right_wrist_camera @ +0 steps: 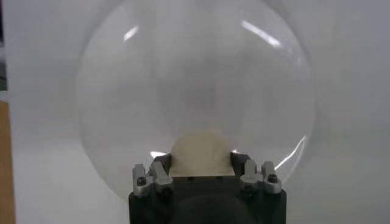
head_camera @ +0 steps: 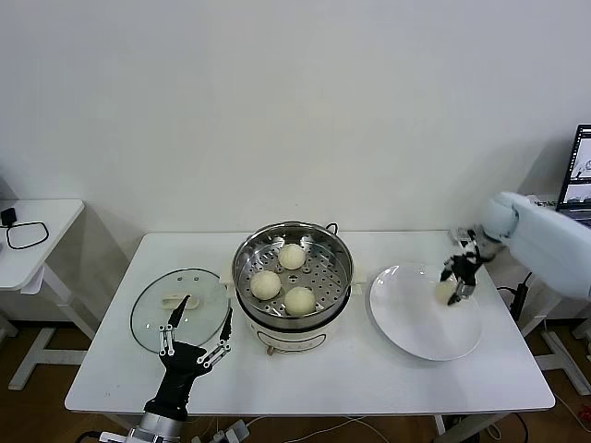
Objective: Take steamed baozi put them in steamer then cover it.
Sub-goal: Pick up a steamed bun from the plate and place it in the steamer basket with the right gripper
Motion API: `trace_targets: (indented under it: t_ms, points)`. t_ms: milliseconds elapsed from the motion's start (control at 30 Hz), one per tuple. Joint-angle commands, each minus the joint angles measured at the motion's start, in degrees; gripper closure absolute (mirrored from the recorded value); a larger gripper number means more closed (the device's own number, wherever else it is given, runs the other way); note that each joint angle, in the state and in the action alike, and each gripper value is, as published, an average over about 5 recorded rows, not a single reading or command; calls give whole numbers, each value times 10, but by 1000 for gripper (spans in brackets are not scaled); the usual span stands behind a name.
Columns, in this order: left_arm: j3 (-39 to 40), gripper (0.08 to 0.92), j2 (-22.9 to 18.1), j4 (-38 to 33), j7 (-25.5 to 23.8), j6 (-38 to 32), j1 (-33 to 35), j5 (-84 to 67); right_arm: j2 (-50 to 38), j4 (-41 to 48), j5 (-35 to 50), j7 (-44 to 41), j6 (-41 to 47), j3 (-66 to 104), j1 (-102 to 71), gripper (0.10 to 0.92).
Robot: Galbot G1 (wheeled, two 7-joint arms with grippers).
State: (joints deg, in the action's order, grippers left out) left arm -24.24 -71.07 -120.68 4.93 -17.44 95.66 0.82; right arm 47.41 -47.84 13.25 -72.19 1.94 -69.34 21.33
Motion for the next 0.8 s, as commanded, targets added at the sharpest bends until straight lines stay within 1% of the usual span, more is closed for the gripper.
trace_targets:
  t_ms: [33,200,333,600,800]
  points:
    - [1,177,3,-1,0,-1,-1,-1,55,-102,126,-48,32,-147,214,347]
    - [3,177,5,-1,1,-1,-3,-1,121,-148,207,-47,57,-191,280,347]
    - [4,177,5,-4,1,2,-5,-2,170,-165,245,-38,71,-198,294,347]
    - [2,177,3,-5,1,3,-6,-2,245,-158,256,-7,81,-195,263,347]
    - [-2,177,1,-6,2,3,-5,-2,268,-143,236,21,87,-195,220,347]
